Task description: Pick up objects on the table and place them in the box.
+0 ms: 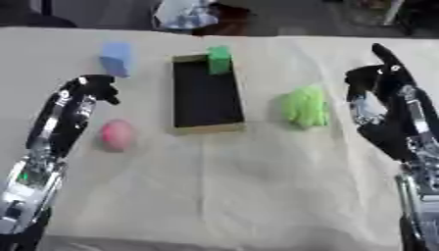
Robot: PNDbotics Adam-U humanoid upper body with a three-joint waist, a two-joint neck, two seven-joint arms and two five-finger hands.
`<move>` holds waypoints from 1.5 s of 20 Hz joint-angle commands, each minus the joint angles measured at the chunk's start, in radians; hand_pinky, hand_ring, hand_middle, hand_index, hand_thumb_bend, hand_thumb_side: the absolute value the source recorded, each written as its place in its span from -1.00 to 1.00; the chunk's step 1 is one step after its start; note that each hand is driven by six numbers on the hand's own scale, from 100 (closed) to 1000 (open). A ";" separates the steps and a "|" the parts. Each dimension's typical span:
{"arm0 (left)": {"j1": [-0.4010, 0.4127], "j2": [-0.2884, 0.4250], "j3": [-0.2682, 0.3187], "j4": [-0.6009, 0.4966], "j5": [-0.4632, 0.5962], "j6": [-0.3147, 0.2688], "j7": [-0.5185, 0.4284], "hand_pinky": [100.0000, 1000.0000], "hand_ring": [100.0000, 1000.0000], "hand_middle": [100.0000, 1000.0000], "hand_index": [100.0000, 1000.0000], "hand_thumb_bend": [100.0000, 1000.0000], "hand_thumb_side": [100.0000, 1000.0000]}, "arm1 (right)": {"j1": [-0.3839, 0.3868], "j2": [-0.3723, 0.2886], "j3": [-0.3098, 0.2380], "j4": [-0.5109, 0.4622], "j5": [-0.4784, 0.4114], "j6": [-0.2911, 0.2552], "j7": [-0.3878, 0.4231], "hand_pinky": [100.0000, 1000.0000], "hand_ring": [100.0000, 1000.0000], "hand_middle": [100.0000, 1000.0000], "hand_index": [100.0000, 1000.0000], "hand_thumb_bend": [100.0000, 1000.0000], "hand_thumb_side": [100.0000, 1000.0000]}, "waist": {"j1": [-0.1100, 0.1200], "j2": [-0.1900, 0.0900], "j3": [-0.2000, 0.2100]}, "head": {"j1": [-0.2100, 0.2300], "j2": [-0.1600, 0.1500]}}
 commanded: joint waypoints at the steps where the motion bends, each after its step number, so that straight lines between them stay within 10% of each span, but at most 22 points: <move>1: -0.008 0.008 0.004 -0.010 0.000 0.000 0.003 0.34 0.01 0.00 0.42 -1.00 0.53 | -0.008 -0.008 -0.004 -0.023 -0.006 0.000 -0.002 0.55 0.40 0.27 0.98 -1.00 -0.18 | 0.008 -0.020 0.000 | 0.000 -0.002; 14: -0.015 0.032 0.001 -0.014 -0.012 -0.004 -0.002 0.37 0.06 0.06 0.47 -1.00 0.42 | -0.008 -0.011 -0.003 -0.020 -0.004 0.000 -0.001 0.55 0.40 0.27 0.98 -1.00 -0.18 | 0.012 -0.022 -0.001 | -0.006 -0.002; 25: -0.095 0.332 -0.087 0.035 -0.197 0.005 -0.187 0.48 0.27 0.35 0.68 -1.00 -0.39 | -0.003 -0.032 -0.004 -0.012 0.006 0.001 0.000 0.55 0.40 0.27 0.98 -1.00 -0.18 | 0.042 -0.028 -0.005 | -0.028 -0.002; 30: -0.151 0.480 -0.146 0.093 -0.288 -0.004 -0.278 0.49 0.34 0.43 0.72 -1.00 -0.46 | -0.002 -0.033 -0.002 -0.009 0.007 0.000 0.001 0.56 0.40 0.27 0.98 -1.00 -0.18 | 0.044 -0.033 -0.009 | -0.032 -0.002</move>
